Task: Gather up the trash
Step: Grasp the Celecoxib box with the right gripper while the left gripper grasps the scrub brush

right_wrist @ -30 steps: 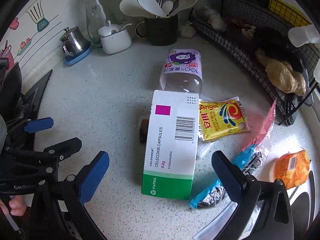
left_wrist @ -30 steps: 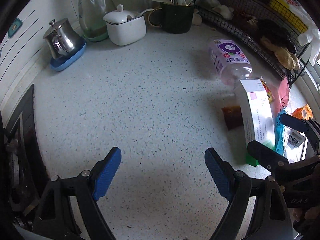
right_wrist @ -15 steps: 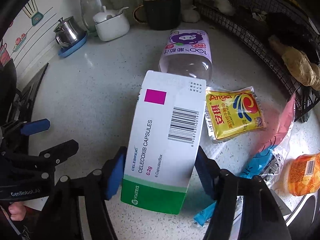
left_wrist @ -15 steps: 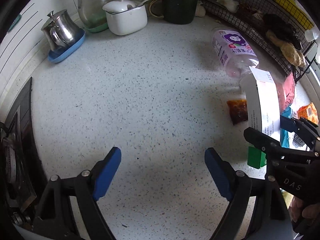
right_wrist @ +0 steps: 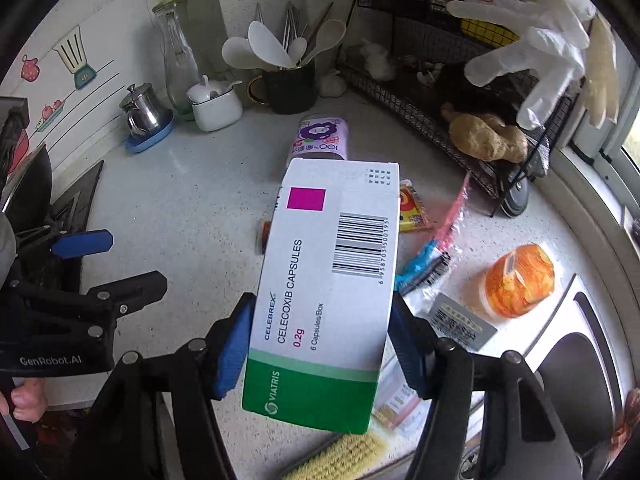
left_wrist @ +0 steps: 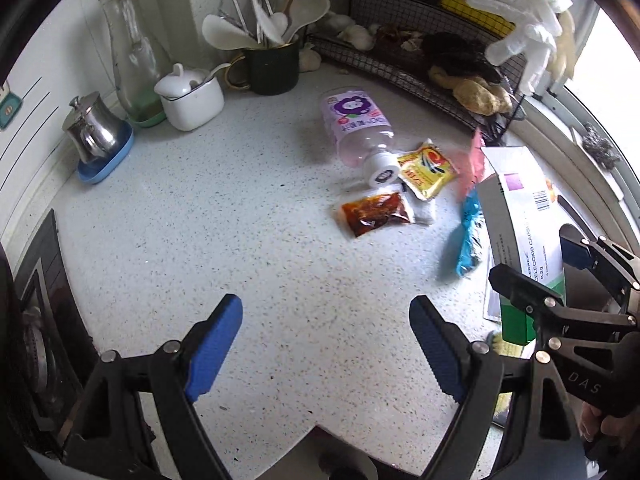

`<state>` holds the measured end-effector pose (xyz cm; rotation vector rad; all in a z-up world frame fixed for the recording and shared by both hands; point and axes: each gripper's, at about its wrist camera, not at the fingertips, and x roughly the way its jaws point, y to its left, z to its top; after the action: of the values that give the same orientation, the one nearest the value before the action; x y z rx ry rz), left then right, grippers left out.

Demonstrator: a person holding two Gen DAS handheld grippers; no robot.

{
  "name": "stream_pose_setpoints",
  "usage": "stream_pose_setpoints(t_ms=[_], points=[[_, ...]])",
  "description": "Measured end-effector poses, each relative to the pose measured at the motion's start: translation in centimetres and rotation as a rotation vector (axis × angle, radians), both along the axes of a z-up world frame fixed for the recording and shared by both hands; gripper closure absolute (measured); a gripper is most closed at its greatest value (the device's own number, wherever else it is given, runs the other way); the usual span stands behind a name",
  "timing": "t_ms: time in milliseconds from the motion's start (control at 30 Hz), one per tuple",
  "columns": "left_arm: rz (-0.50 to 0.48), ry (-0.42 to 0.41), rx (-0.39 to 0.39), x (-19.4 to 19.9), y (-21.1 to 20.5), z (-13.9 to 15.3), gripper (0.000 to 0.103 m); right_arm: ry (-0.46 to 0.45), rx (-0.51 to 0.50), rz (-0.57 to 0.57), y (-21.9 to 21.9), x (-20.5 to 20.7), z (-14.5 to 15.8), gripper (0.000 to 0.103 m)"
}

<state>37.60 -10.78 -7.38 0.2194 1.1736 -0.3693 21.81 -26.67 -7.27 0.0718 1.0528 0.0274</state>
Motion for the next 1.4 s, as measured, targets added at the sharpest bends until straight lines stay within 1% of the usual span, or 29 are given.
stream_pose_setpoints(t_ms=[100,167,300,367,533,767,933,1000,1033,1133,1200,1233,1267,1400], points=[[-0.068,0.018,-0.026,-1.7,-1.3,0.1,0.019,-0.002,-0.009,-0.048,-0.6,-2.3,0.4,0.042],[-0.119,0.036,-0.030,-2.8,-2.4,-0.3,0.019,0.001,-0.020,-0.086,-1.0,-3.7,0.4,0.042],[-0.210,0.084,-0.039,-4.9,-4.6,-1.5,0.019,0.021,-0.029,-0.165,-2.4,-6.5,-0.1,0.042],[-0.252,0.118,-0.051,-5.8,-5.5,-2.3,0.019,0.035,-0.031,-0.200,-2.8,-7.2,-0.5,0.042],[-0.322,0.181,-0.047,-7.7,-8.0,-4.3,0.019,0.066,-0.045,-0.279,-4.2,-9.3,-1.6,0.042],[-0.408,0.245,-0.011,-9.4,-11.5,-7.4,0.019,0.094,-0.032,-0.366,-6.6,-11.9,-3.3,0.042],[-0.426,0.245,0.047,-9.6,-13.3,-9.5,0.019,0.113,-0.013,-0.389,-7.9,-12.3,-4.4,0.042],[-0.427,0.239,0.060,-9.5,-13.5,-10.1,0.020,0.112,-0.014,-0.388,-8.0,-12.4,-4.6,0.042],[-0.427,0.237,0.063,-9.5,-13.6,-10.3,0.026,0.112,-0.014,-0.385,-8.1,-12.5,-4.8,0.042],[-0.422,0.216,0.073,-9.5,-14.1,-10.5,0.034,0.122,0.011,-0.376,-8.3,-12.2,-5.4,0.042],[-0.414,0.211,0.067,-9.5,-14.3,-10.5,0.045,0.125,0.022,-0.376,-8.6,-12.0,-5.7,0.042],[-0.415,0.211,0.057,-9.3,-14.2,-10.4,0.059,0.126,0.027,-0.374,-8.7,-11.9,-5.7,0.042],[-0.413,0.213,0.050,-9.3,-14.3,-10.3,0.067,0.125,0.030,-0.372,-8.7,-11.7,-5.8,0.042],[-0.402,0.187,0.050,-9.9,-14.0,-10.3,0.068,0.112,0.029,-0.341,-8.4,-11.1,-5.4,0.042]])
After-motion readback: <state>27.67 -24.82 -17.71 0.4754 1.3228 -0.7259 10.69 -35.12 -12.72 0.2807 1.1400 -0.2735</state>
